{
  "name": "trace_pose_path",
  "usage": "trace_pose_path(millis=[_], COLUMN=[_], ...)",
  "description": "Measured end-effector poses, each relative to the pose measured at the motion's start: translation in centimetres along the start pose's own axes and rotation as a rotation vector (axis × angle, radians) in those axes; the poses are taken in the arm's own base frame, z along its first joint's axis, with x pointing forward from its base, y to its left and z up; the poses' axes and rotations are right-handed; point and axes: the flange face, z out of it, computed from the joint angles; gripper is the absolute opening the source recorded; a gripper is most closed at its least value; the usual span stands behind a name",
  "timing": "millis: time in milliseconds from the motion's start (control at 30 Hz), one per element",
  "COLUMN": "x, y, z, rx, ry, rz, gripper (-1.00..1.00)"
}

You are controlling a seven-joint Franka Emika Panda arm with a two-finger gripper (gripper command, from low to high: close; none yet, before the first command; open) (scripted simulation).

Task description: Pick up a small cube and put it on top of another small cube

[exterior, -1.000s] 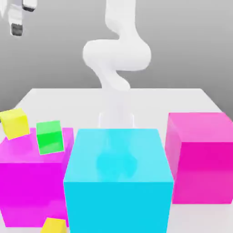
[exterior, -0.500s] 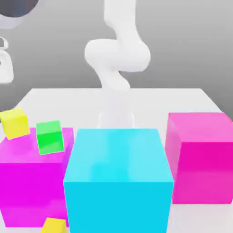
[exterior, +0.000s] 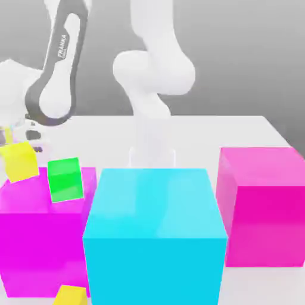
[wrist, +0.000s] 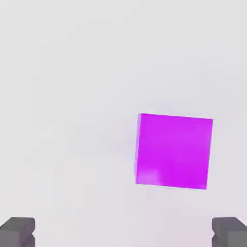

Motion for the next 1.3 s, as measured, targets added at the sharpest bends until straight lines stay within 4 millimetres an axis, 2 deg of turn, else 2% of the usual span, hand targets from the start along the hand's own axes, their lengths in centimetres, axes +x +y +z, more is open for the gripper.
trace_pose_path(millis=[267,300,500,567,833,1300], x=[0.5,0.6,0.6,0.5,0.6,-8.0], y=[0.1,0.1,0.2,0.1,0.1,0.8], z=[5.6,6.4,6.7,6.0,0.7,-3.6], rx=[0.006,0.005,0.005,0.007,0.004,0.039], ry=[0.004,0.005,0.003,0.002,0.003,0.161], rz=[0.011,0.012,0.012,0.011,0.012,-0.811], gripper=[0.0,-1.0,-1.0,-1.0,-1.0,-1.0])
